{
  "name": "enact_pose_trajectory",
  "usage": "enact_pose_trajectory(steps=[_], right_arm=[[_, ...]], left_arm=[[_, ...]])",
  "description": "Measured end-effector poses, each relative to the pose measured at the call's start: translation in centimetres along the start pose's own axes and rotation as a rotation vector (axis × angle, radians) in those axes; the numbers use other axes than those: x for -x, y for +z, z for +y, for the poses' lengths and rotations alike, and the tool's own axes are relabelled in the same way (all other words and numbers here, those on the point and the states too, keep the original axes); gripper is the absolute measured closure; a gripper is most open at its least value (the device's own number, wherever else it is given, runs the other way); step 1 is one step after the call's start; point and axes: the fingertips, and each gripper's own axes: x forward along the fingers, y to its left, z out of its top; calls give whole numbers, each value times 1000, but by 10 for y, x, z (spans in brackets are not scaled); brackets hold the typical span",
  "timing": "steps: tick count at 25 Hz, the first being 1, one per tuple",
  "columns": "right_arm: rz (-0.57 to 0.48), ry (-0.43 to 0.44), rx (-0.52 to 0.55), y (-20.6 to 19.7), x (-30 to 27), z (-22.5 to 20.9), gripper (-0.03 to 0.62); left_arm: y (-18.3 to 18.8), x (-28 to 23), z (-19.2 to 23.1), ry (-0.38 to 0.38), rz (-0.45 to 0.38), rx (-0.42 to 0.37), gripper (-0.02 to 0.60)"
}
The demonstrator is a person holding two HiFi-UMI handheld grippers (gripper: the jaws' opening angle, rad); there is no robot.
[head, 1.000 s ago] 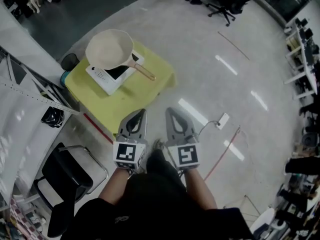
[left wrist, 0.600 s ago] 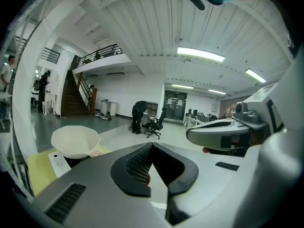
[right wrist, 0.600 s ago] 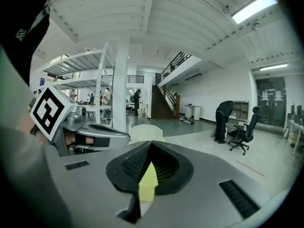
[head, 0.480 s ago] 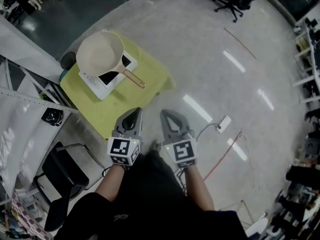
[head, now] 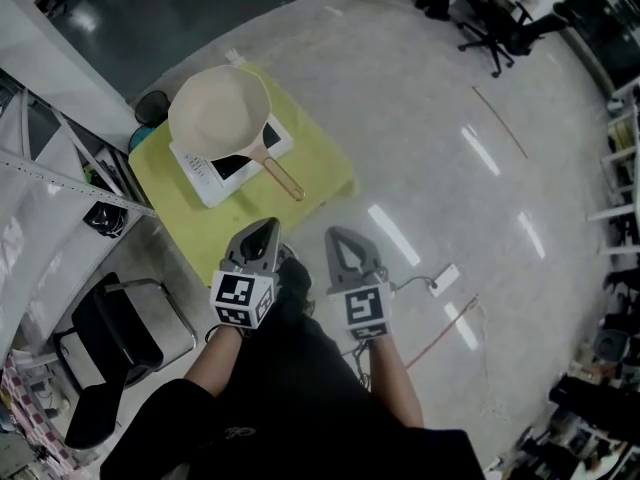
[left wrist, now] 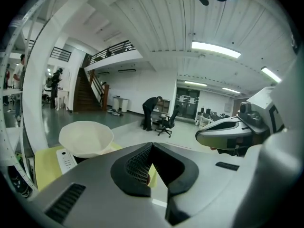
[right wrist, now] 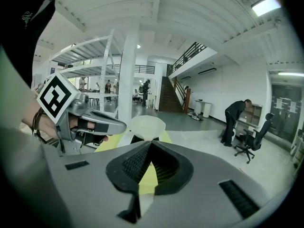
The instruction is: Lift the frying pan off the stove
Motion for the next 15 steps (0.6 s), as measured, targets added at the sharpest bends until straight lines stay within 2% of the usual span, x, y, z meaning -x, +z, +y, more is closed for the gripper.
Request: enact_pose_trajectory(steps=[10, 15], right_arm=[[108, 158, 23, 6, -102, -33, 580], [182, 282, 13, 2, -155, -37, 580]], left_arm=[[-1, -65, 79, 73, 44, 88, 538], [-9, -95, 120, 116, 74, 163, 538]])
